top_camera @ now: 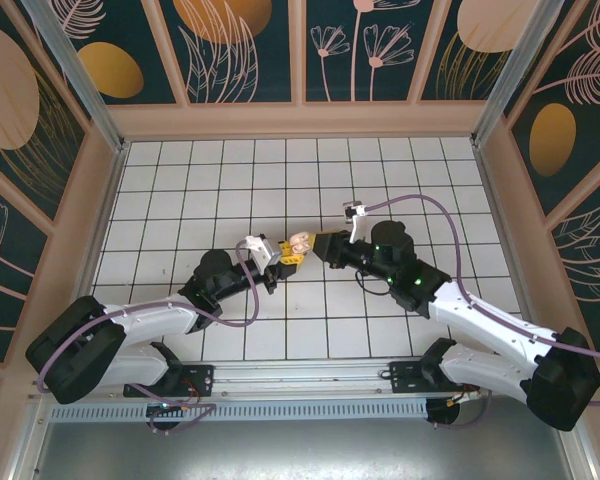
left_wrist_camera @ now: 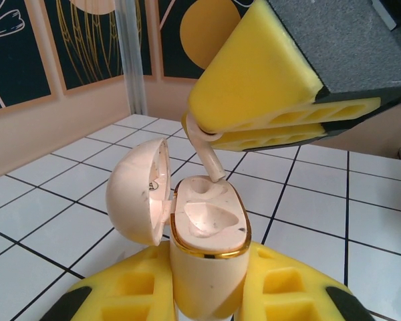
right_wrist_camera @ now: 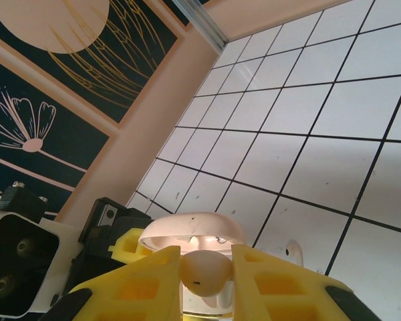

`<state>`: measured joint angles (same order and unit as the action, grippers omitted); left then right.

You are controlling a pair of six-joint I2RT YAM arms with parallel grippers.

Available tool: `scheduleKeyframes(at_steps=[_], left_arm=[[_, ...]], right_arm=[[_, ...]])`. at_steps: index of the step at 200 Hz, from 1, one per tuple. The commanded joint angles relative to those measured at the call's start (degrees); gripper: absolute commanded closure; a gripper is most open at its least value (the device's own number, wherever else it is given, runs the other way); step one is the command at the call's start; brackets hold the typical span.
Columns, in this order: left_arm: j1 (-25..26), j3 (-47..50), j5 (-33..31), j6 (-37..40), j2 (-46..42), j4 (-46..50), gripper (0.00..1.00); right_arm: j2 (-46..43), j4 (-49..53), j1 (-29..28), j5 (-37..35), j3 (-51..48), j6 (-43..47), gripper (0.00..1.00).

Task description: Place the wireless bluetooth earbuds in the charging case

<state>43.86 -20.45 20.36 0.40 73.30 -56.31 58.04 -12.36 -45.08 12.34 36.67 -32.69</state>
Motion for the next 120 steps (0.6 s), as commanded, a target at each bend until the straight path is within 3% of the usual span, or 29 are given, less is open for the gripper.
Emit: scheduleKeyframes(at_steps=[1, 120], left_arm=[[-0.17, -1.53, -0.35, -0.71, -0.76, -1.68, 0.94], [-0.14, -1.62, -0.93, -2.64, -2.35, -3.36, 0.94]], right_arm=[[0.69, -2.47, -0.65, 0.1, 0.07, 1.66, 0.78], [1.15, -0.37, -1.89, -3.74, -0.06, 3.75, 0.78]])
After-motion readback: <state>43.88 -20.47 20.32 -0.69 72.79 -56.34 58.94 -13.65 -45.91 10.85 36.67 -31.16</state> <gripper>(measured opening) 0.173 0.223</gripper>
